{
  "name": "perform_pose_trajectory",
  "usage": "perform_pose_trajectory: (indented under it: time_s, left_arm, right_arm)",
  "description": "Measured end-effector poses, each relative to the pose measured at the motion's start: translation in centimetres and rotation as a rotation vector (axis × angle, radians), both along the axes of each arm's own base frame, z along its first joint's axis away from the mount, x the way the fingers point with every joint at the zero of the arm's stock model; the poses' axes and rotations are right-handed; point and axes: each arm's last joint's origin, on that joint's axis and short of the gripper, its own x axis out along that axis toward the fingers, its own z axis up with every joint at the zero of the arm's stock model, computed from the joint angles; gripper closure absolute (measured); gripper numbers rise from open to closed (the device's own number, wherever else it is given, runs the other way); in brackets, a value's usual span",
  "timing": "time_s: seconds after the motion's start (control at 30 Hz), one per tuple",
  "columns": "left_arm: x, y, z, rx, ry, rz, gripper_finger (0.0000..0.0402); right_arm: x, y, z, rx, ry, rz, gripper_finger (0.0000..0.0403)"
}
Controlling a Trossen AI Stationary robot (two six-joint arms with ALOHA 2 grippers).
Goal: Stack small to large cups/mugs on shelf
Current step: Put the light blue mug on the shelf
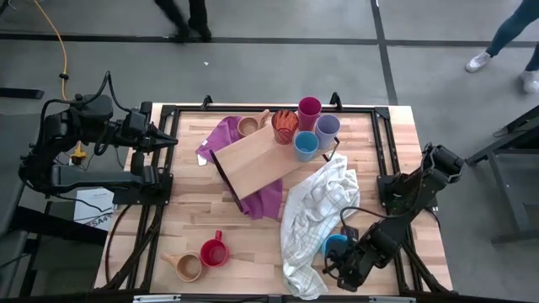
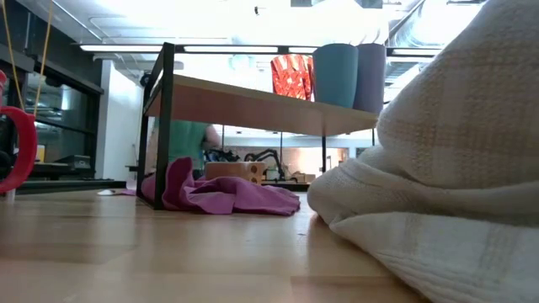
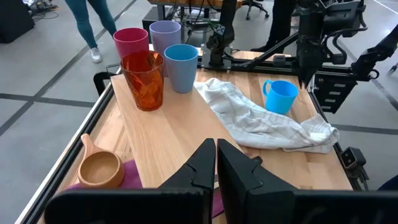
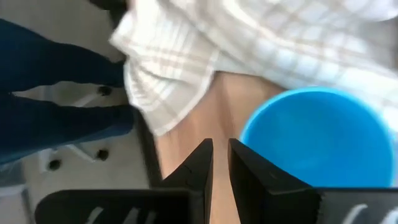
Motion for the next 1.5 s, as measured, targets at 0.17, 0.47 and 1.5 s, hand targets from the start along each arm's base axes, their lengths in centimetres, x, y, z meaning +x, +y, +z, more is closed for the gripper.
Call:
perform_pose_trajectory:
  time_s: [0.17,0.47,1.5]
  left_arm:
    - [0.0,0.0,0.0,0.000,0.000,0.000,0.0396]
    - [0.0,0.0,0.0,0.000,0.000,0.000,0.0396]
    - [-0.1,0.0,-0.2,0.003,0.025,-0.006,0.0396]
  right_arm:
    - [0.1,-0.1,-0.1,0.004,0.019,0.003,0.0361]
    - [-0.2,-0.3,-0.4,-0.026,0.068,0.007,0.0361]
    - [-0.2,-0.6,-1.7,0.011,0.101,-0.038,0.0320]
